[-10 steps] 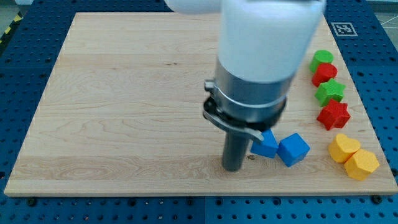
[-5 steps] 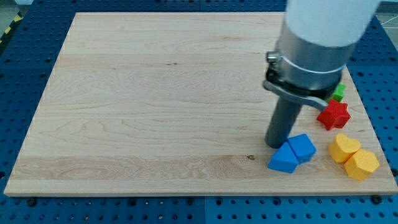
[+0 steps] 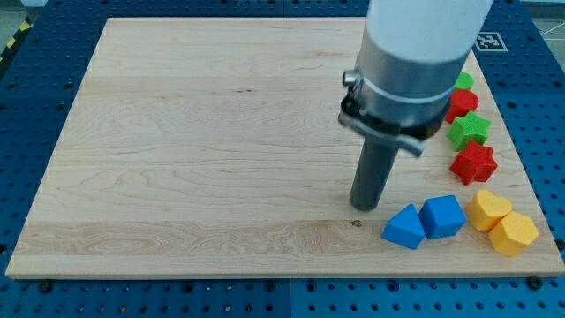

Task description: Move the blue triangle along with the blue cube to the left side of the yellow heart

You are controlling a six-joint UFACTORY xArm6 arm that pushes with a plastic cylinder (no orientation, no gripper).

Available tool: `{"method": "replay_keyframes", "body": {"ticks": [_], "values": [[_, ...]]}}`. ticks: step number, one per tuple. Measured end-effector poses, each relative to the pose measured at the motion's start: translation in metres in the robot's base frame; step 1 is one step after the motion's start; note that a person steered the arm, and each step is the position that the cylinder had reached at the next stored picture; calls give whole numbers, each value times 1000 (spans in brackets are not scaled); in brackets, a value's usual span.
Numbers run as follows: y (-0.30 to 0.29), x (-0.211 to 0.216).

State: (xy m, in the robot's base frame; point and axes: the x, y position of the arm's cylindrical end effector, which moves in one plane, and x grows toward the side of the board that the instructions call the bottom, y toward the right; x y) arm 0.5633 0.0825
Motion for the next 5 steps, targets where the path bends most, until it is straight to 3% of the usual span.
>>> {"method": "replay_keyframes", "body": {"ticks": [2,5], "values": [[-3,50],[55,35]]}}
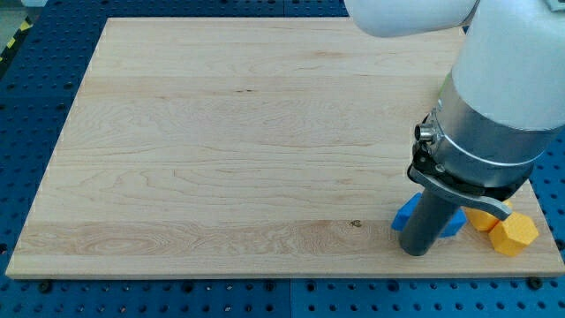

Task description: Move the blue triangle along with the blue cube to the left side of the yellow heart

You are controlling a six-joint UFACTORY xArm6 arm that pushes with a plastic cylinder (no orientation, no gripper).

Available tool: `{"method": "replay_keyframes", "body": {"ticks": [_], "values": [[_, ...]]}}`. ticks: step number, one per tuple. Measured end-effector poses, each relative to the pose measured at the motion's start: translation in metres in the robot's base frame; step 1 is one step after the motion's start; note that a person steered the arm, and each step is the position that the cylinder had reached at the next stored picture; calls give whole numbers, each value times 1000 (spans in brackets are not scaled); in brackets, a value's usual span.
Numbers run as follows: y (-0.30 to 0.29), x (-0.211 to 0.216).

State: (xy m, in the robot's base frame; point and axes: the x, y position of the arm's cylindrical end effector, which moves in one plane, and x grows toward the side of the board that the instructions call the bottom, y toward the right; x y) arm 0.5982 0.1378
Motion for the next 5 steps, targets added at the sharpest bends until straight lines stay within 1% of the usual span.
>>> {"method": "replay_keyframes", "body": {"ticks": [1,2,3,4,5], "values": [[0,0],[-24,4],[-48,-6],[-44,-22],[-43,-22]]}}
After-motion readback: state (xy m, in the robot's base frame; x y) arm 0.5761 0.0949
